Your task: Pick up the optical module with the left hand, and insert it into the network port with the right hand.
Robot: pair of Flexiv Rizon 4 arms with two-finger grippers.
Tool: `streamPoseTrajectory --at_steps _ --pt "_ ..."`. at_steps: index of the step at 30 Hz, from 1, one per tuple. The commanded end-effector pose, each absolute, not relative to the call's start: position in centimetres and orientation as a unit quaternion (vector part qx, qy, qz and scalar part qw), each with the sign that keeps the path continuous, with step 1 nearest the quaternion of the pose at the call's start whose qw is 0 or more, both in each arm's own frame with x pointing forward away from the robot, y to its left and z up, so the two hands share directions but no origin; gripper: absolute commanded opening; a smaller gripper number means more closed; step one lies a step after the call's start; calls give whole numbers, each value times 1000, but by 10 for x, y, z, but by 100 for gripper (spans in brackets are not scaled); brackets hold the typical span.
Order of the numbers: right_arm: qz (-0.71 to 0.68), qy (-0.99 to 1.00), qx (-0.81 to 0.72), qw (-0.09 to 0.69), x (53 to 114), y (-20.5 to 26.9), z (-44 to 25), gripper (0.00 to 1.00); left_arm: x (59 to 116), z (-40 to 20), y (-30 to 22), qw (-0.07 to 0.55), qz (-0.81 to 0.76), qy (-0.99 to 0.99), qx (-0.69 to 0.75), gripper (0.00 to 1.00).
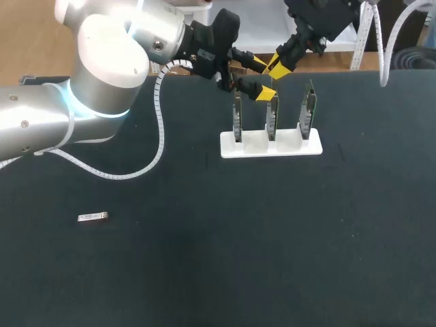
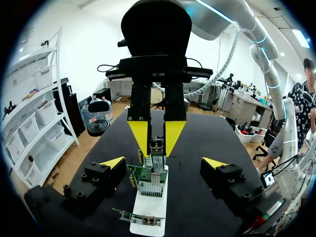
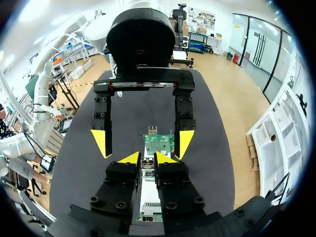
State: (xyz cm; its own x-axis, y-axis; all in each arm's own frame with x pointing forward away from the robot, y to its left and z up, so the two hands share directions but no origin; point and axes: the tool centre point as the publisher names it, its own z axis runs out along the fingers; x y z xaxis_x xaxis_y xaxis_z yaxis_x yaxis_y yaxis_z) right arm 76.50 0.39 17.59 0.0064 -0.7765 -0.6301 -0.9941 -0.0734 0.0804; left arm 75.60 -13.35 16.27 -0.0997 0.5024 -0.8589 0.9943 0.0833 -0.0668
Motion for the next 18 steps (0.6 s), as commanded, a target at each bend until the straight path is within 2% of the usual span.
streamPoseTrajectory --at_steps 1,18 --pt "265 653 -680 202 762 5 176 0 755 162 -133 346 -356 650 575 100" --pt "260 660 -676 198 760 -2 171 0 755 162 -133 346 -356 650 575 100"
